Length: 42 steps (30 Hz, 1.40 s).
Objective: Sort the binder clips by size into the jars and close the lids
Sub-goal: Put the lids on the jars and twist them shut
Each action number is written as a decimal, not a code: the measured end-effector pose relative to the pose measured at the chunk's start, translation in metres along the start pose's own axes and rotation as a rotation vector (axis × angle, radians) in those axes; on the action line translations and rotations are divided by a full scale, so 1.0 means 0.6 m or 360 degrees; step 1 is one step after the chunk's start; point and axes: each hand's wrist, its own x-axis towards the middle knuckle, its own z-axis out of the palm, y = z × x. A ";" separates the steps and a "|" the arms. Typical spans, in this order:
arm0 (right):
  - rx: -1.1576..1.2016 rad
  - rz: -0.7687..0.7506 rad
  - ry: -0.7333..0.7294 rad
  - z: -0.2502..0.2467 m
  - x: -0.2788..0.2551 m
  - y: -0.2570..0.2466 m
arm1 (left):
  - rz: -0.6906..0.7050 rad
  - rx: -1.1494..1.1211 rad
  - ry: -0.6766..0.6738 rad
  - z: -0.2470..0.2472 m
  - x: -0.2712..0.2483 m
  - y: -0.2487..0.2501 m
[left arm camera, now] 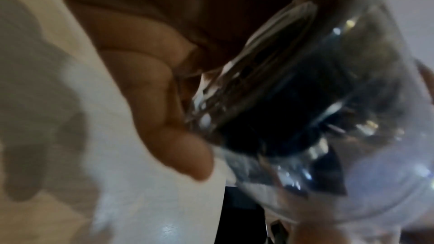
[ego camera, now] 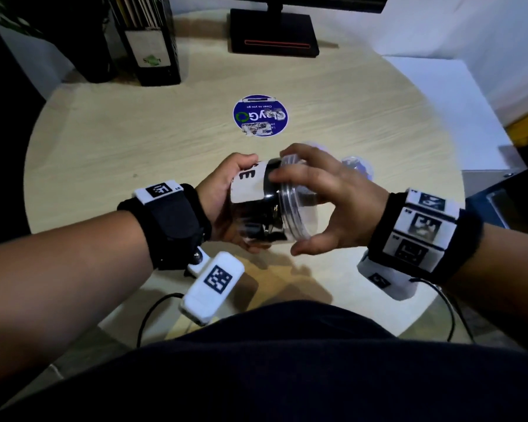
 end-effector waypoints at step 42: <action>0.0208 0.0157 0.0042 -0.017 0.011 -0.014 | -0.0223 0.0018 -0.0044 0.007 -0.009 0.012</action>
